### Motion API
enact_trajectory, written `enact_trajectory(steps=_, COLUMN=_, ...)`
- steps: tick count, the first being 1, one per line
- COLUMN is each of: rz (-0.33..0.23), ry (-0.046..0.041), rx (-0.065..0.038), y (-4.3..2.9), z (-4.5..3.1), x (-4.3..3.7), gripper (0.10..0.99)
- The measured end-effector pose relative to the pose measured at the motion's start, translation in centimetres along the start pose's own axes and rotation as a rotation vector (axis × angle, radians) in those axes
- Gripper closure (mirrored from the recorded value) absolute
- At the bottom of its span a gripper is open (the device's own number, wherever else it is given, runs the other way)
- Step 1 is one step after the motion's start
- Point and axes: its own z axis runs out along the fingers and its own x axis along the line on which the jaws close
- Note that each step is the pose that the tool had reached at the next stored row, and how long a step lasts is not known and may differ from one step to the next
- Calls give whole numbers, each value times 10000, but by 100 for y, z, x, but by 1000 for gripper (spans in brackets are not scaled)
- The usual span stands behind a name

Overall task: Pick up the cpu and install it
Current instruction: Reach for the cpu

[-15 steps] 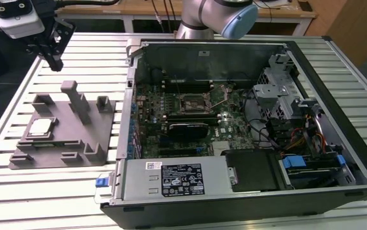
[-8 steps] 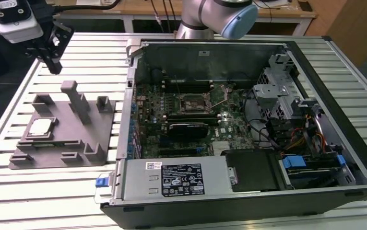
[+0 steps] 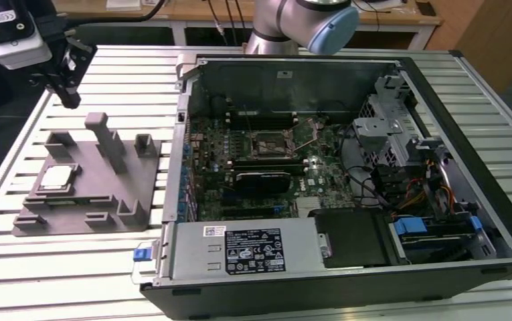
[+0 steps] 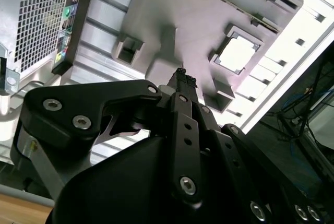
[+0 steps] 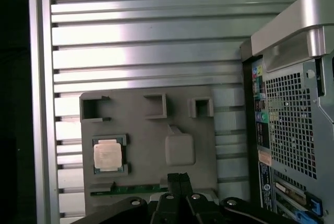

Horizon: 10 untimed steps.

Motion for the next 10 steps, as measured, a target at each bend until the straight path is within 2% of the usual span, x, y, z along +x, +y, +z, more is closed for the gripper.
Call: enact_trajectory(steps=10, rz=0, ry=-2, rx=-1, y=-17, z=103, x=172, gripper=980)
